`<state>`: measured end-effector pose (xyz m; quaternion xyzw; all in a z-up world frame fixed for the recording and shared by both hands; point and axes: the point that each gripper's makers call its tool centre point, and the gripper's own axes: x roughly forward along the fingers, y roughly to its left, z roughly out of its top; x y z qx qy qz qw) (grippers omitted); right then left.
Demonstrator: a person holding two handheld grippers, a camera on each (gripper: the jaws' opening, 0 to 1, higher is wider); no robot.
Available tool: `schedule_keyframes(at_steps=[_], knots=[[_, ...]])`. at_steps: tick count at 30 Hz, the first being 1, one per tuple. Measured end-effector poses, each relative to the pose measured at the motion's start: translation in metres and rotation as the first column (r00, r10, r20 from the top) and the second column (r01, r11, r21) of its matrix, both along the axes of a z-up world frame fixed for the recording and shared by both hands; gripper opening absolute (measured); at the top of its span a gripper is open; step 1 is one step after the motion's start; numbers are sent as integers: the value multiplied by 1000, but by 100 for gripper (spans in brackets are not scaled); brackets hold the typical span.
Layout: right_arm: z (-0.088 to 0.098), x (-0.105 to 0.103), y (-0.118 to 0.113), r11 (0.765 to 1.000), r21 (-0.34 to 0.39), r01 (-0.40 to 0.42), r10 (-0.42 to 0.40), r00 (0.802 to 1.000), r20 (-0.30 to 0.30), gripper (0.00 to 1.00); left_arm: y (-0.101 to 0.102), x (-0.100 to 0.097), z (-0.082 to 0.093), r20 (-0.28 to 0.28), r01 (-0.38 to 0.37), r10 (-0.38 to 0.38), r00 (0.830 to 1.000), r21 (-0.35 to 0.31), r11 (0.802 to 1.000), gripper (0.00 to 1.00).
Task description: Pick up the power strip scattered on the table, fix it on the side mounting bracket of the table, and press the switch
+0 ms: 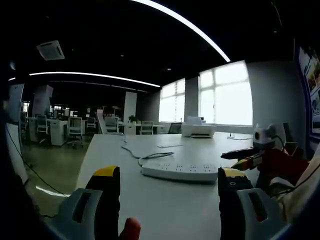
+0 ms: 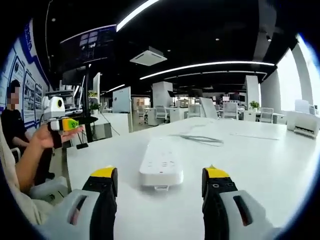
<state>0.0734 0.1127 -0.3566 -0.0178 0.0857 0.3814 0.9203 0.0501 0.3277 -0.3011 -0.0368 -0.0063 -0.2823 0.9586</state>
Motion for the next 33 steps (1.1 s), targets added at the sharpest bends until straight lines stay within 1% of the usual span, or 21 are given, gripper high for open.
schedule_keyframes(at_steps=[5,7,11,15,25,33], knots=[[-3,5,4,1000,-8,9,-9,1000,-4,65,2,0,0,0,-2,2,1000,-1,1000,84],[-7,6,5,999,-27,17,-18,1000,-6,65,2,0,0,0,-4,4,1000,-1,1000,84],[-10,10,9,999,-38,23,-23,1000,-11,66,4,0,0,-1,-7,7,1000,-3,1000,84],[-13,12,16,998,-63,15,-16,1000,-14,66,8,0,0,-2,-14,14,1000,-4,1000,84],[-17,22,17,996,-86,25,-27,999,-23,66,9,0,-1,-5,-15,15,1000,-7,1000,84],[-22,28,19,995,-95,29,-33,999,-37,66,7,0,-2,-7,-11,11,1000,-5,1000,84]])
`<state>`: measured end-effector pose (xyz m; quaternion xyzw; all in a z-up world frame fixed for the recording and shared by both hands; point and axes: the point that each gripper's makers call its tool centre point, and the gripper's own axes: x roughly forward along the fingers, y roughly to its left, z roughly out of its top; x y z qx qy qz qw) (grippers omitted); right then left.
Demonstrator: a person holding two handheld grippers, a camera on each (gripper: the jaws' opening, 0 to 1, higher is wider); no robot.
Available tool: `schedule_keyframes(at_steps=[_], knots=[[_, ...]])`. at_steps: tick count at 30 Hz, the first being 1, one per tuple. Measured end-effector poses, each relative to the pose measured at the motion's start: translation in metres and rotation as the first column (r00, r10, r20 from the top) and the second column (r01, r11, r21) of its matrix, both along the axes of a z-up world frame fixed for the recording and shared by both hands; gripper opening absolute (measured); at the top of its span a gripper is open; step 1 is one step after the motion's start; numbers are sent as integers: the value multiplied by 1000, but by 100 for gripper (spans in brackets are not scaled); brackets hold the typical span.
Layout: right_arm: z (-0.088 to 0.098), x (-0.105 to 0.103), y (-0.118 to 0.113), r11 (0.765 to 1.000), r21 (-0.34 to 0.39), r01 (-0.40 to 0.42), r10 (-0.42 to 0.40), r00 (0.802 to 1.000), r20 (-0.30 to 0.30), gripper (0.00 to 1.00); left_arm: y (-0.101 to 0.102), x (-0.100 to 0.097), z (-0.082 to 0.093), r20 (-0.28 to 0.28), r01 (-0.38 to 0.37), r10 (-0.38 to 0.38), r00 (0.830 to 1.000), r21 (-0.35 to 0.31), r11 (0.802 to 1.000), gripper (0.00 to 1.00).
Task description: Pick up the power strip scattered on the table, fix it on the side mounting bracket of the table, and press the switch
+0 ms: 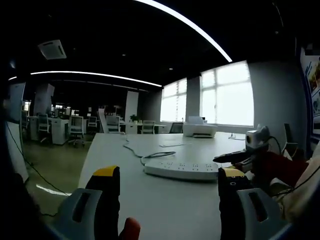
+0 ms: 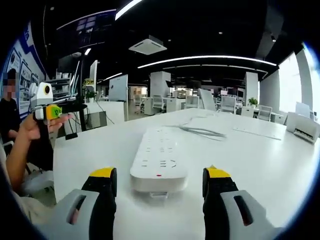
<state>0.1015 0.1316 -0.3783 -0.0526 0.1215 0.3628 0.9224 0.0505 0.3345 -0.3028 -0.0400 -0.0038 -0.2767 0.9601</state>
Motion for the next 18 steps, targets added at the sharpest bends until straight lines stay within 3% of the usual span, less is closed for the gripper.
schedule_keyframes(at_steps=[18], knots=[[-5,0,6,1000,-22,-8,7,1000,-20,63,1,-1,-1,-2,-2,2,1000,1,1000,84]])
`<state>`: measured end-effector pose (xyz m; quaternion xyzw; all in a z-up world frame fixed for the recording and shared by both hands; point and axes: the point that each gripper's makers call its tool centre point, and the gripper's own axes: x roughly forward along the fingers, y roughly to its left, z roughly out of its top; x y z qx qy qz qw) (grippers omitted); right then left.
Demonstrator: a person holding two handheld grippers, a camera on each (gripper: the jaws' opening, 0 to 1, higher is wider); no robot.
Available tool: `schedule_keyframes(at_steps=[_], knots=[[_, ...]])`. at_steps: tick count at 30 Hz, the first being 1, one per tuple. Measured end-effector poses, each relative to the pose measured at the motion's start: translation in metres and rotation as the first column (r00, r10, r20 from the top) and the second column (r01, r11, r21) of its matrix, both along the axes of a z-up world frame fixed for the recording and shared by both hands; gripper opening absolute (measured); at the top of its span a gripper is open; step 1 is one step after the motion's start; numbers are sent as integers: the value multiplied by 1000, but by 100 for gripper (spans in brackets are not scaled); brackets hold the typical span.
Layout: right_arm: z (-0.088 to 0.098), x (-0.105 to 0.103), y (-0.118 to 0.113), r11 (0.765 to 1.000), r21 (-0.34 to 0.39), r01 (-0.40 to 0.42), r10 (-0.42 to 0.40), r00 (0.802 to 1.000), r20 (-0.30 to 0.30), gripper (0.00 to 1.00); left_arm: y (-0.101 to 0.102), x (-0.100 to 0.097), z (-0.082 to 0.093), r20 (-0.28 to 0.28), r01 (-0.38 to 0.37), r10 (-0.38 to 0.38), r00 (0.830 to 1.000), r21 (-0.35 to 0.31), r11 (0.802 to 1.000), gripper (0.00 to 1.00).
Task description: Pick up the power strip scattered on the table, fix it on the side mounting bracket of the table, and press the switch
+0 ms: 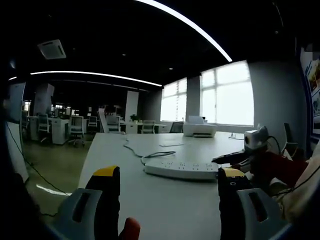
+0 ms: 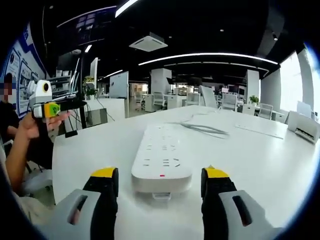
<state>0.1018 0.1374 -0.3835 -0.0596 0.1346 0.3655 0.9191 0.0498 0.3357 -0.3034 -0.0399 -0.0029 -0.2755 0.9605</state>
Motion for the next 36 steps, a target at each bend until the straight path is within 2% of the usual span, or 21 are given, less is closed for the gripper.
schedule_keyframes(at_steps=[15,19,36], knots=[[-1,0,0,1000,0,3,-3,1000,-3,58,1,1,0,1,2,-2,1000,-4,1000,83],[-1,0,-1,1000,0,6,-6,1000,-1,54,2,1,1,2,3,-3,1000,-5,1000,83],[-4,2,0,1000,-21,2,-2,1000,-9,51,1,0,1,-1,5,-5,1000,-5,1000,83]])
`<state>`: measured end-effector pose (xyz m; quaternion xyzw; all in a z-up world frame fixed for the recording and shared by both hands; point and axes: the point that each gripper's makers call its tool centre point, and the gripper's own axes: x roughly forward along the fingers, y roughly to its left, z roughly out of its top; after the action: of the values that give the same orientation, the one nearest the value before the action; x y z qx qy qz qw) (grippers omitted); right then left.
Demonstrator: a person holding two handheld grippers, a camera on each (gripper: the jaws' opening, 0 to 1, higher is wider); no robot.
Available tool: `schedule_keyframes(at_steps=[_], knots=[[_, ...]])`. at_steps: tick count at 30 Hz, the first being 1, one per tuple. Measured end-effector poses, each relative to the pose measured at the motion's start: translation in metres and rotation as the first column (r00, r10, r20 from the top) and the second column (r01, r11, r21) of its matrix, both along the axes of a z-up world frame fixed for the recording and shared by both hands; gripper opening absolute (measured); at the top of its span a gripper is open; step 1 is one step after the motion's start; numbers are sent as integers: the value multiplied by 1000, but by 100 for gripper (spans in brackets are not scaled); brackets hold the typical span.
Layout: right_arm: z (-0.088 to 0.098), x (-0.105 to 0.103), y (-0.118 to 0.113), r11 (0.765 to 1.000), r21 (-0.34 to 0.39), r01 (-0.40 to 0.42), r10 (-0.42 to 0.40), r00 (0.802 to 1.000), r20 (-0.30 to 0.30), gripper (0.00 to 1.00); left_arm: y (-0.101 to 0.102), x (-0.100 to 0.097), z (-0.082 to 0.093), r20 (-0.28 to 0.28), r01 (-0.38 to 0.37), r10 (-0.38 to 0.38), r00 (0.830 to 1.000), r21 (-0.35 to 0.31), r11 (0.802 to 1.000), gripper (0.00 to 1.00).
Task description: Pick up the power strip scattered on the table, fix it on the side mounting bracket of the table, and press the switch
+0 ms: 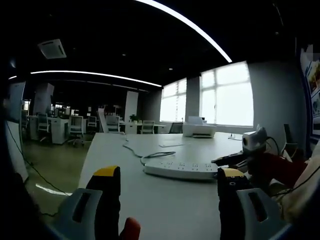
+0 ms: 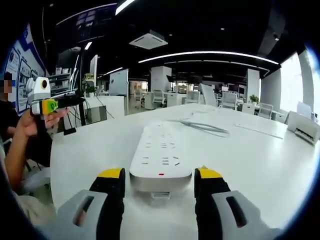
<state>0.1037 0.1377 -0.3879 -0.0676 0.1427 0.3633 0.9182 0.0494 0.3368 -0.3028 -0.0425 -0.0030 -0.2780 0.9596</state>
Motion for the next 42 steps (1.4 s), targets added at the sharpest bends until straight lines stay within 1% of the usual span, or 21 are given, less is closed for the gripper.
schedule_keyframes(at_steps=[15,23,26,33,39,42], knots=[[-2,3,0,1000,-10,7,-7,1000,0,46,-1,0,-1,-1,1,-1,1000,1,1000,83],[-3,3,0,1000,-12,12,-12,1000,-7,46,0,0,-1,-3,-1,1,1000,0,1000,83],[-2,2,0,1000,-15,11,-11,1000,1,45,-1,0,-1,-4,0,0,1000,-2,1000,83],[-2,2,0,1000,-17,11,-11,1000,5,43,-1,1,-4,-16,2,-2,1000,-11,1000,83],[-2,2,-1,1000,-2,19,-19,1000,-11,42,0,2,-4,-18,1,-2,1000,-23,1000,84],[-2,1,-2,1000,-2,19,-19,1000,-14,42,0,5,-8,-39,2,-4,999,-41,999,85]])
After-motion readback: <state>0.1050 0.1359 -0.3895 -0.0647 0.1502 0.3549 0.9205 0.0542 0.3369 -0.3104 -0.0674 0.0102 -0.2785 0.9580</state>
